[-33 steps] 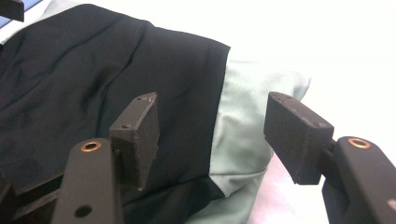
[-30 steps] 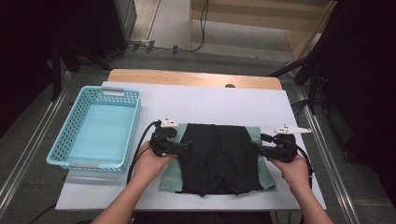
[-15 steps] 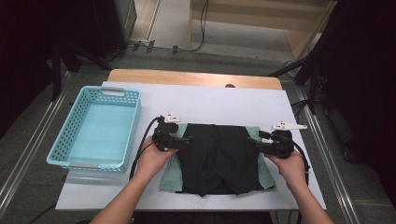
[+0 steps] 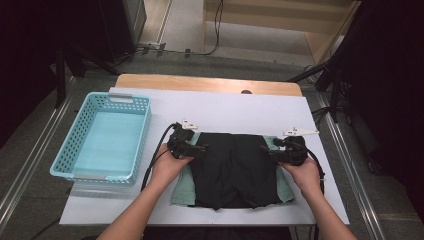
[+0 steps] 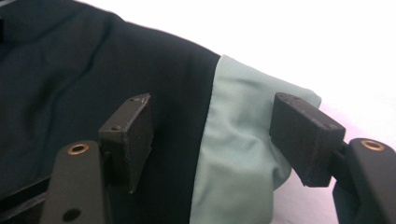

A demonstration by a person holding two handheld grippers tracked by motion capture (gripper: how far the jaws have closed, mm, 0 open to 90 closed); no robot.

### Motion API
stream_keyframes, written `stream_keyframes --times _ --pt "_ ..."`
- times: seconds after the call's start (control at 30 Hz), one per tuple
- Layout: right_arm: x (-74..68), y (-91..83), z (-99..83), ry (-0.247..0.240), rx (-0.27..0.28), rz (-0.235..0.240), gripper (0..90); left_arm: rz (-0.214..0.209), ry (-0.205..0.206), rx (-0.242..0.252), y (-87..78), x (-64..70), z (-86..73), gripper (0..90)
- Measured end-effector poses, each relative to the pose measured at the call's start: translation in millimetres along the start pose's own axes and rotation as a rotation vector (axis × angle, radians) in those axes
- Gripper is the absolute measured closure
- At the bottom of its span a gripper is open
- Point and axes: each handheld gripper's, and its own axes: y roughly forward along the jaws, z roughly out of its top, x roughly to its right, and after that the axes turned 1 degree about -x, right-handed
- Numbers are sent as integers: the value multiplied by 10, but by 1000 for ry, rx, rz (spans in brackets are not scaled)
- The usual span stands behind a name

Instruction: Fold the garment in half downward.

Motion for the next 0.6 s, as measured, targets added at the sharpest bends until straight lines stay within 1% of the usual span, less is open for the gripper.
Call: stream_keyframes --times 0.1,0.13,0.3,0.43,0.53,0.6 --pt "1 50 -23 2 -15 0 287 3 5 -12 38 -11 -34 290" --pt "1 71 -38 1 -24 1 288 -3 3 -11 47 -15 -45 297" --pt "-18 118 -78 -2 -41 -1 293 -22 -19 -3 58 -35 -73 330" --pt "-28 137 -100 7 -43 5 310 -56 -50 4 69 -51 -107 389" --pt "-37 146 -109 18 -47 12 336 -67 -56 7 69 -49 -128 434" --pt "-41 150 -115 26 -49 26 384 -74 -73 21 82 -39 -150 454"
